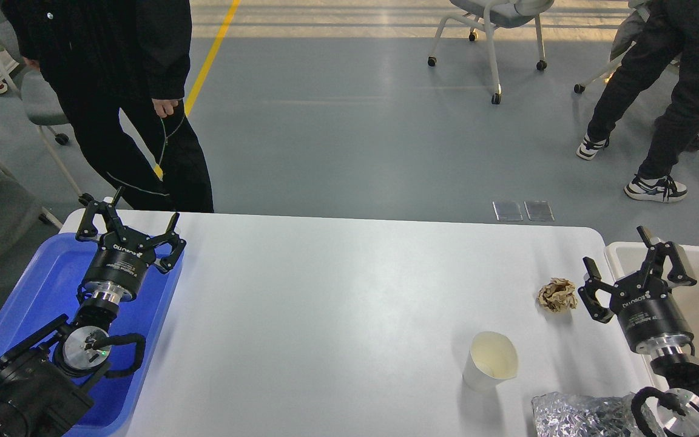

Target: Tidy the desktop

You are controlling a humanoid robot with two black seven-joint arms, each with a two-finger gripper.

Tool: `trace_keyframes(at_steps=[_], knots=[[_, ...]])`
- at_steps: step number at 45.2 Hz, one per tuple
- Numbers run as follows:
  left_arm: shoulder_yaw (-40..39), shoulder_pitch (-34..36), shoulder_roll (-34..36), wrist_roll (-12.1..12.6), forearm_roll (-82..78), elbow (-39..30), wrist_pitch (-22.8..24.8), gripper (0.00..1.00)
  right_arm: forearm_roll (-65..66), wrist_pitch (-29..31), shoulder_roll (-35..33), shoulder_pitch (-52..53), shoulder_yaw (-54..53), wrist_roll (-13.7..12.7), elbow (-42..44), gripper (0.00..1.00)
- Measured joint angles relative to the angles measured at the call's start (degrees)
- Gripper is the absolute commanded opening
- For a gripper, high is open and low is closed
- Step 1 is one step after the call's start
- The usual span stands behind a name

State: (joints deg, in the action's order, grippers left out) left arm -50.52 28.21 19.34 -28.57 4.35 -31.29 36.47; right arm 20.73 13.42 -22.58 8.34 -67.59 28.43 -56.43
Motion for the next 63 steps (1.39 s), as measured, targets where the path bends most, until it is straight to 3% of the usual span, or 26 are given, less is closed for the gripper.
trace_keyframes(at_steps=[30,50,57,63], knots=[[0.01,0.08,0.0,0.03,0.04,0.0,-0.14,1.0,0.02,0.69,-1.88,1.88,0.61,0.33,-0.06,1.0],[0.01,0.09,0.0,-0.01,0.04,0.0,-0.14,1.0,-0.04,1.42,-2.87,1.87,3.04,2.79,-0.43,1.0],[0.01,0.09,0.0,-0.01,0.04,0.0,-0.14,1.0,-0.14,1.06,-3.14,2.26,4.41,2.6,-0.89,1.0],[0.02,0.09,0.0,-0.01,0.04,0.0,-0.14,1.0,-0.15,0.51,-3.68,2.64,5.38,0.95,-1.8,1.0]])
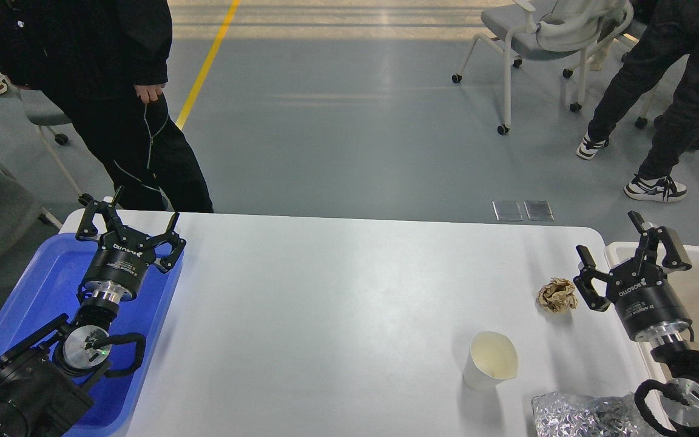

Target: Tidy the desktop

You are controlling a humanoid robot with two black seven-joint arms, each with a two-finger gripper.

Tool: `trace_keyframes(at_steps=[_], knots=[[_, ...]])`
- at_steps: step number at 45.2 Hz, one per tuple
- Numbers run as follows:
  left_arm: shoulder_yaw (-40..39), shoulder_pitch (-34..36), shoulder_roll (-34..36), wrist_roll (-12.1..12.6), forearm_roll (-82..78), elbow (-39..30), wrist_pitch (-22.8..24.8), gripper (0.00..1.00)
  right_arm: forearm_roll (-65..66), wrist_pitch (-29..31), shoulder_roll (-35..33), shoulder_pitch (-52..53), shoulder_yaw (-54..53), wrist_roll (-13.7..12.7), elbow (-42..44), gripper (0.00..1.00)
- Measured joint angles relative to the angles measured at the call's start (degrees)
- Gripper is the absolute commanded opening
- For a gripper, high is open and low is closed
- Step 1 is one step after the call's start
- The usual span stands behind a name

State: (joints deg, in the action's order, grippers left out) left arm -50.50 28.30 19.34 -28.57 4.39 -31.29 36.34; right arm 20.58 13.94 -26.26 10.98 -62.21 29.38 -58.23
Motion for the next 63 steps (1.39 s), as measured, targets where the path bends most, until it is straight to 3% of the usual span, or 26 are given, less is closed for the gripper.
trace_keyframes(at_steps=[17,36,44,63], knots=[[0.02,-0.01,0.0,0.02,0.0,0.0,0.06,1.0,1.46,-3.12,-6.55,3.36,5.95,-5.38,-6.32,1.0],[0.05,-0.01,0.0,0.02,-0.04,0.0,0.06,1.0,14.33,-3.89,-14.16,7.12,12.49,-16.91,-15.28,1.0],[0.05,-0.01,0.0,0.01,-0.06,-0.01,0.1,1.0,22.4,-3.88,-19.28,10.3,17.48,-20.16,-20.34,1.0],[0.06,0.0,0.0,0.01,-0.08,-0.01,0.27,1.0,37.18,-4.71,-27.38,26.42,34.71,-21.8,-25.2,1.0]])
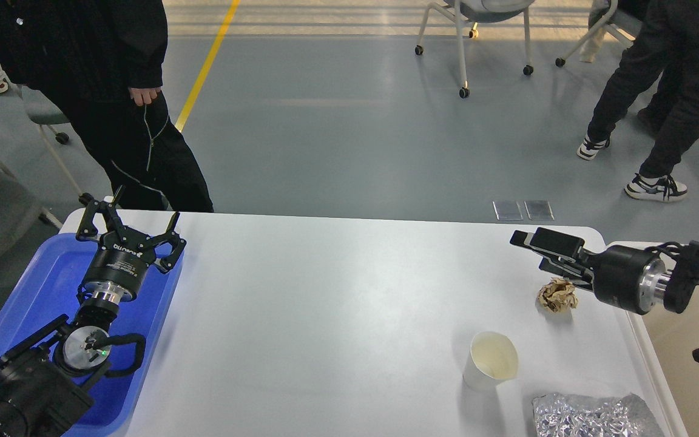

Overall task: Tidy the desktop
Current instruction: 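Rotate the right gripper sideways and lower it toward the white paper cup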

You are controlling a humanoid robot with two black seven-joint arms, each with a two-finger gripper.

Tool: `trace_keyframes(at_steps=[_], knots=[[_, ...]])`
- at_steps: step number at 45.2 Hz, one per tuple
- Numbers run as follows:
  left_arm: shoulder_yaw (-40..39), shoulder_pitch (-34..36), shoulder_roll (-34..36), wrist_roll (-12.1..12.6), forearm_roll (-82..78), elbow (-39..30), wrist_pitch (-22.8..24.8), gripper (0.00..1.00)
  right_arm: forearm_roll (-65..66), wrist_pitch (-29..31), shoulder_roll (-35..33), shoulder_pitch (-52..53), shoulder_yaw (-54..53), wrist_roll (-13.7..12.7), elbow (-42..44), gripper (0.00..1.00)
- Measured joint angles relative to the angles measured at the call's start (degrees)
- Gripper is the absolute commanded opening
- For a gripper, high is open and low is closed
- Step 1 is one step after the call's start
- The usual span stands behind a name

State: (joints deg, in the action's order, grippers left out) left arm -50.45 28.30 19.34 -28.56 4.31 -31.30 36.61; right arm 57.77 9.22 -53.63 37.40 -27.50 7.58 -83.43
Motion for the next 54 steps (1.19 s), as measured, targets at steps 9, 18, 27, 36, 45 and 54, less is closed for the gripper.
trace_keyframes(at_steps=[9,18,27,36,45,54], knots=[[0.0,0.0,0.0,0.0,0.0,0.0,0.02,1.0,7.06,-0.5,-3.12,7.21,9.87,-0.15,-2.19,1.0],[0.0,0.0,0.0,0.0,-0.01,0.0,0.06,1.0,13.48,-1.21,-4.38,10.75,15.35,-0.06,-3.43,1.0],[0.0,0.0,0.0,0.0,-0.01,0.0,0.08,1.0,20.68,-4.14,-4.6,12.78,20.16,0.3,-3.96,1.0],[0.0,0.0,0.0,0.0,-0.01,0.0,0.08,1.0,24.16,-6.11,-2.95,13.89,25.27,0.49,-3.84,0.98],[0.03,0.0,0.0,0.0,-0.01,0.0,0.1,1.0,25.23,-7.41,-1.18,13.42,27.79,0.54,-3.03,0.91],[0.03,0.0,0.0,0.0,-0.01,-0.01,0.13,1.0,25.15,-9.15,1.42,11.88,28.67,0.78,-1.72,0.89]])
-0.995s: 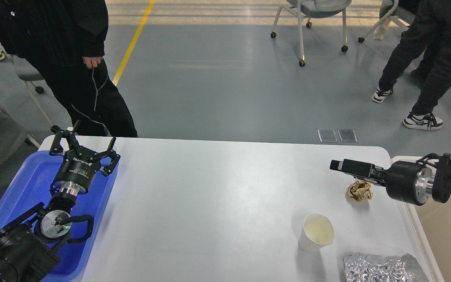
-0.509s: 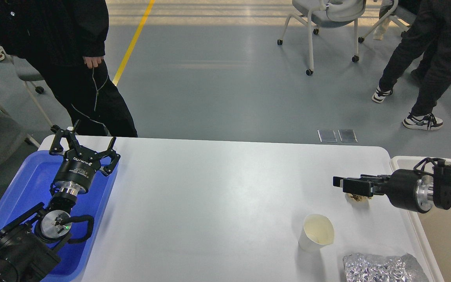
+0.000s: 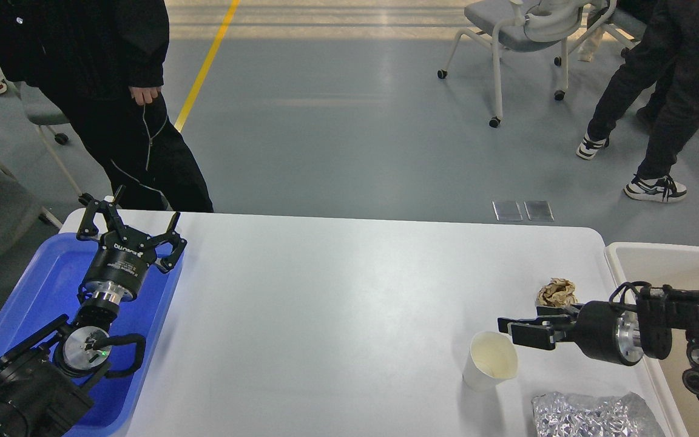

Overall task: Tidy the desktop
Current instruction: 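Rotate the right gripper sideways and lower it toward the white paper cup, then close the right gripper on the white paper cup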

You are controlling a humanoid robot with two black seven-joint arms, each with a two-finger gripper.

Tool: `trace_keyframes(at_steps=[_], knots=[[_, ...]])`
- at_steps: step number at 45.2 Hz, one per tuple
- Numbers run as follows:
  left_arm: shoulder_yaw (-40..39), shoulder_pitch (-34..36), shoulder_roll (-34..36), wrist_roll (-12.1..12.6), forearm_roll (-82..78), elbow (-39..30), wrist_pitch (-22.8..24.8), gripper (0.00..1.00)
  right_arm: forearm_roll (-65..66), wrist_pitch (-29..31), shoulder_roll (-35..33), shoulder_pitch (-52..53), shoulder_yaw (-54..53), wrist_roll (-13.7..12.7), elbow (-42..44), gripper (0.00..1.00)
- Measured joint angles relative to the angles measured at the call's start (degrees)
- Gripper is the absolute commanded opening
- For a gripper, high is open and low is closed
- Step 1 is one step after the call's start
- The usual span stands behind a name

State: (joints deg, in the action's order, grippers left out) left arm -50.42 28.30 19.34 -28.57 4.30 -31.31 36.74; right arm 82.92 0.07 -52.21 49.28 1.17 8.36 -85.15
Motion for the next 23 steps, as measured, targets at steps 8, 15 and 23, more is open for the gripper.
trace_keyframes(at_steps=[8,15,23], knots=[[0.0,0.0,0.0,0.0,0.0,0.0,0.0,1.0,-0.03,-0.93,1.55,-1.59,0.29,0.13,1.12,0.89],[0.0,0.0,0.0,0.0,0.0,0.0,0.0,1.0,-0.03,-1.34,2.39,-3.02,0.28,0.19,1.93,0.9],[0.02,0.0,0.0,0.0,0.0,-0.02,0.0,1.0,-0.03,-1.53,3.64,-4.52,-0.1,0.24,2.99,0.89]])
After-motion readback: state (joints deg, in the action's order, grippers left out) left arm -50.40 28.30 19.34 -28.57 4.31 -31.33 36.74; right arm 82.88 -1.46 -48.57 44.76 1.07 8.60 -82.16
